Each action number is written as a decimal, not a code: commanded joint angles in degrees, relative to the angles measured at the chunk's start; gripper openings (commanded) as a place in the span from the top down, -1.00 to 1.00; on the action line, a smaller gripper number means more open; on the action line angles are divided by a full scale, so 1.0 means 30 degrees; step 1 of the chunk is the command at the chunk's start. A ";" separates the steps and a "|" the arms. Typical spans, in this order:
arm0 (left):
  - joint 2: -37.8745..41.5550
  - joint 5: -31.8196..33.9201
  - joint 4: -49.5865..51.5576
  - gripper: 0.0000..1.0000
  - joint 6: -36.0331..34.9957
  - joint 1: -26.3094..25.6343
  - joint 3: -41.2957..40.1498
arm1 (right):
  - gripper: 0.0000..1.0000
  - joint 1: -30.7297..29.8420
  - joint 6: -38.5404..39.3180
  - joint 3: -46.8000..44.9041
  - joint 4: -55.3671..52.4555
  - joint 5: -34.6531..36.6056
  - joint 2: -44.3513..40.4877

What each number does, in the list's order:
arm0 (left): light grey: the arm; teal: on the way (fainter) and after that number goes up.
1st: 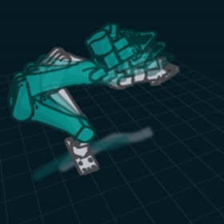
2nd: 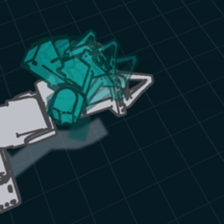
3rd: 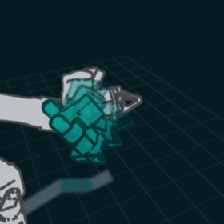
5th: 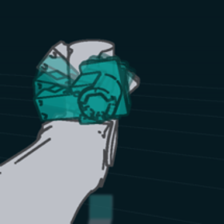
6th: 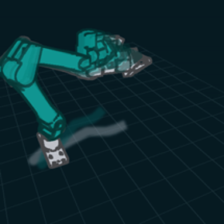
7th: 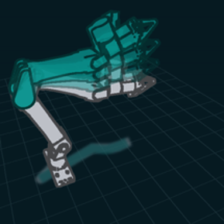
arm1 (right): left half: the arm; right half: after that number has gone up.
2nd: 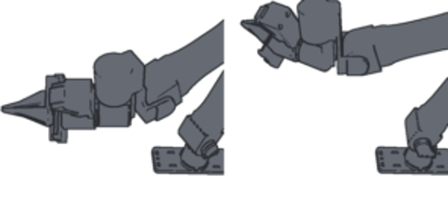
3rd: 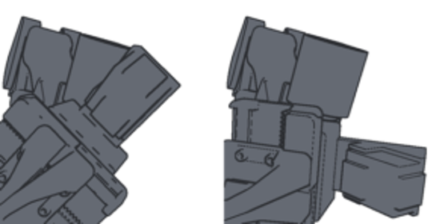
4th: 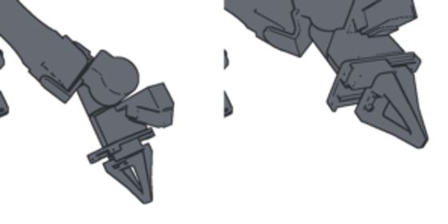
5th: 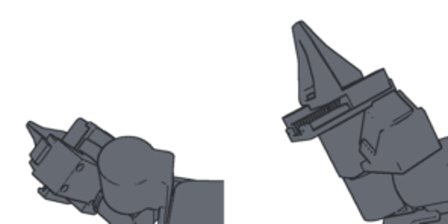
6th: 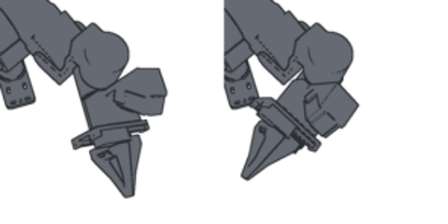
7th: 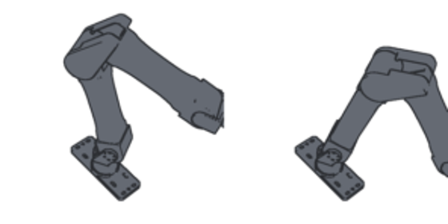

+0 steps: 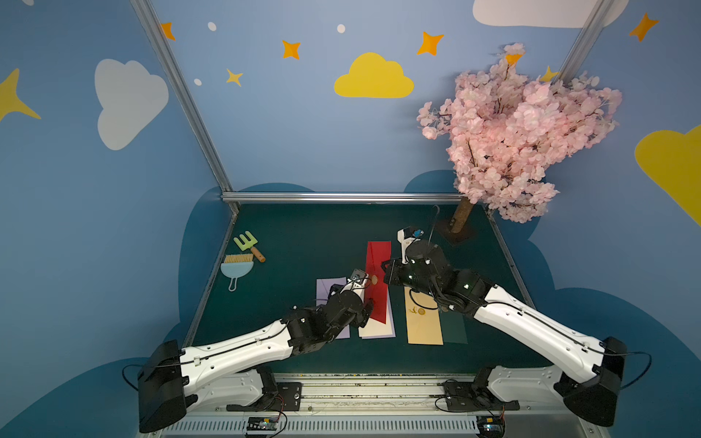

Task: Open the envelope
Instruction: Open the envelope flap on the envelope.

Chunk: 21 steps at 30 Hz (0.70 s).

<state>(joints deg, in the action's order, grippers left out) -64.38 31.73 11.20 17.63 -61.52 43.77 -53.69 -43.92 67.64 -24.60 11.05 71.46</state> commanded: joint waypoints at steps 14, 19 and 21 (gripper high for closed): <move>0.0293 0.1345 0.1156 -0.64 0.1264 0.0744 0.0358 | 1.00 -0.0472 -0.0121 0.0688 -0.0576 0.0358 0.0115; 0.0423 0.1510 0.1122 -0.65 0.1270 0.0759 0.0327 | 1.00 -0.0549 -0.0125 0.0684 -0.0531 0.0190 0.0221; 0.0482 0.1597 0.1101 -0.65 0.1240 0.0756 0.0333 | 1.00 -0.0589 -0.0176 0.0657 -0.0531 0.0170 0.0254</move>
<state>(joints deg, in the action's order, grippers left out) -64.16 34.96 13.87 20.97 -59.61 43.81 -54.98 -44.16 68.49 -25.32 11.53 71.79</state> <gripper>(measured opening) 0.822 0.048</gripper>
